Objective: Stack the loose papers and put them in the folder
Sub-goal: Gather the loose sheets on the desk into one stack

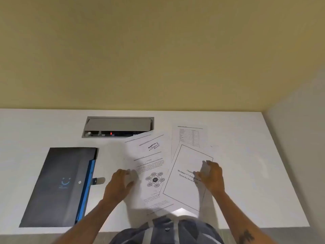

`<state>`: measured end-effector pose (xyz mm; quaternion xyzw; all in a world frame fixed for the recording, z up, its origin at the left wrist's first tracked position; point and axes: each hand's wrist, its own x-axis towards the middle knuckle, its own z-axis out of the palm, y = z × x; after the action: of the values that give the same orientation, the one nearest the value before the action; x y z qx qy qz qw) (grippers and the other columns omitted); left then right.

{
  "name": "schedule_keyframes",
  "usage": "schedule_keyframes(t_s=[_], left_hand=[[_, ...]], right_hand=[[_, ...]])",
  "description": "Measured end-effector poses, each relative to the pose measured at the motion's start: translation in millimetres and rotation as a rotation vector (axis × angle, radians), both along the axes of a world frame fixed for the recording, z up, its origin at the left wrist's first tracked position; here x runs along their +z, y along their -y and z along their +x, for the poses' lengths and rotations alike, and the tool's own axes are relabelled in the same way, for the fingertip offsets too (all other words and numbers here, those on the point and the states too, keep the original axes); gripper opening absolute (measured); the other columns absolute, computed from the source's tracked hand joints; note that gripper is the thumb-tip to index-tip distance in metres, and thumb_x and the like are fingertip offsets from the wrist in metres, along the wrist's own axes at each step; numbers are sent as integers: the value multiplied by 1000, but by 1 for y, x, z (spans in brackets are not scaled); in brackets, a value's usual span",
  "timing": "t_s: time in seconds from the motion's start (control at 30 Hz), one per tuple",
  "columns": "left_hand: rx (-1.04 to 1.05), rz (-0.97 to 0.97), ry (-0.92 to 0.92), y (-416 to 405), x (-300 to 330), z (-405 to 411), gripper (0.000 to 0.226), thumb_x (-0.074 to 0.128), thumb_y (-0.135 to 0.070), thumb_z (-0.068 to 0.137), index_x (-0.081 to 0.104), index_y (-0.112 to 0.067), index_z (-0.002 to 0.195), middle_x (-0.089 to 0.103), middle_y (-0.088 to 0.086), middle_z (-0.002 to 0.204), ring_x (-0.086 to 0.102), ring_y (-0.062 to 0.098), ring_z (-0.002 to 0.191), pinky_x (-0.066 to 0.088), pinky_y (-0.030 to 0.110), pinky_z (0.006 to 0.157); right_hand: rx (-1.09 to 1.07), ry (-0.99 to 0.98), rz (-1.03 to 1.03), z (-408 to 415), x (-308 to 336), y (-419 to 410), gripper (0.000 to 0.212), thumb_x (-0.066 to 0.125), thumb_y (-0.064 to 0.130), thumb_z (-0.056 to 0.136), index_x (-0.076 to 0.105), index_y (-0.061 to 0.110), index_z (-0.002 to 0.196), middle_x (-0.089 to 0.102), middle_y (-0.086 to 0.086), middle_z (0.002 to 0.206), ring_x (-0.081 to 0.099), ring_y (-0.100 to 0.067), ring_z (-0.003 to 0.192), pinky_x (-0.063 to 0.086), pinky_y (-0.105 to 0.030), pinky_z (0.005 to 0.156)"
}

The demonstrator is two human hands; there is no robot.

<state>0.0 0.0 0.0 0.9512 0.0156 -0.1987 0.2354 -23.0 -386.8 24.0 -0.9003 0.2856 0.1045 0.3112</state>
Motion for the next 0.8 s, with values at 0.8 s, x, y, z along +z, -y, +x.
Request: schedule_keyframes(t_s=[0.8], left_hand=[[-88,134,-69,30,-19,55,123,95,-44,57,23,-28,155,46,3,143,44,30,132,42,49,107]], right_hand=[[172,-228,-67,58,-24,46,112,105,22,50,44,8,143,43,-20,139,42,-42,128,51,-50,102]])
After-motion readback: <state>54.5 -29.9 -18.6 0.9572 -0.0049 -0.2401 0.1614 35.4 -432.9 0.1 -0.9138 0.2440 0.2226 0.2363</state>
